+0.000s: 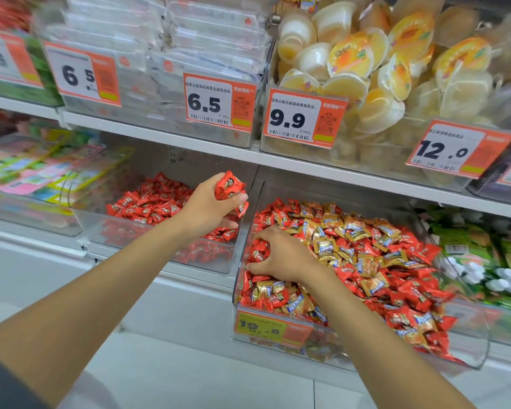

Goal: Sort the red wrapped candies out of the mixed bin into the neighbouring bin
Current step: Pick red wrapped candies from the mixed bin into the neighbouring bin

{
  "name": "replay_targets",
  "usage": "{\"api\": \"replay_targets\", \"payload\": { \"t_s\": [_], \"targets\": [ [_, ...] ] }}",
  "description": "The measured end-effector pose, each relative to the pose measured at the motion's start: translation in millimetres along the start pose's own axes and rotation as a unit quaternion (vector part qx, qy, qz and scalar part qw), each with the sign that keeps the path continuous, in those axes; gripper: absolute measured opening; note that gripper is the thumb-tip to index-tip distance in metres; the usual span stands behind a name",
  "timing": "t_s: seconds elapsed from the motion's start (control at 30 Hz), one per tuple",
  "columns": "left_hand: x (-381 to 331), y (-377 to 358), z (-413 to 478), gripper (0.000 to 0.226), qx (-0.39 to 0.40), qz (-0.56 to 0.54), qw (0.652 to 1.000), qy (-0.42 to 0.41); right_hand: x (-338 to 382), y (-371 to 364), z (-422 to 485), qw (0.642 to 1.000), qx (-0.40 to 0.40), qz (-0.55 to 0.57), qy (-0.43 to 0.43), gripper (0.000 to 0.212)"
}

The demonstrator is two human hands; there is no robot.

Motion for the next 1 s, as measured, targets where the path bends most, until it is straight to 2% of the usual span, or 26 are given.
{"api": "replay_targets", "payload": {
  "t_s": [0.1,0.13,0.3,0.5,0.83,0.93,1.0],
  "targets": [
    [3.1,2.7,0.3,0.016,-0.002,0.002,1.0,0.007,6.0,4.2,-5.3,0.995,-0.041,0.088,0.008,0.029],
    [3.1,3.0,0.3,0.017,-0.004,0.004,1.0,0.006,6.6,5.9,-6.6,0.991,-0.044,0.122,0.008,0.024],
    [2.1,5.3,0.9,0.019,-0.007,0.01,1.0,0.0,-10.1,19.4,-14.8,0.957,-0.018,0.289,-0.014,0.018],
    [1.7,11.1,-5.7,0.02,0.018,0.005,1.0,0.01,-39.3,43.2,-46.1,0.929,-0.041,0.364,-0.055,0.01],
    [-1.0,38.6,-29.7,0.014,0.024,0.001,1.0,-0.001,-20.5,44.0,-77.5,0.91,-0.107,0.39,-0.09,0.012],
    [0.9,58.8,-24.7,0.008,0.002,-0.004,1.0,-0.009,7.6,63.7,-67.7,0.924,-0.142,0.351,-0.046,0.009],
    [6.6,78.4,-17.0,0.012,-0.016,0.015,1.0,-0.005,30.4,75.7,-49.7,0.934,-0.15,0.326,-0.001,0.007]
  ]
}}
Point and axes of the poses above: each hand's wrist, its own z-axis towards the middle knuckle, its own y-axis out of the back of the hand, x = y × z, the point moved 5 cm from there along z, towards the middle knuckle, and after that the axes turned 10 degrees about -z, right-handed, at the moved point
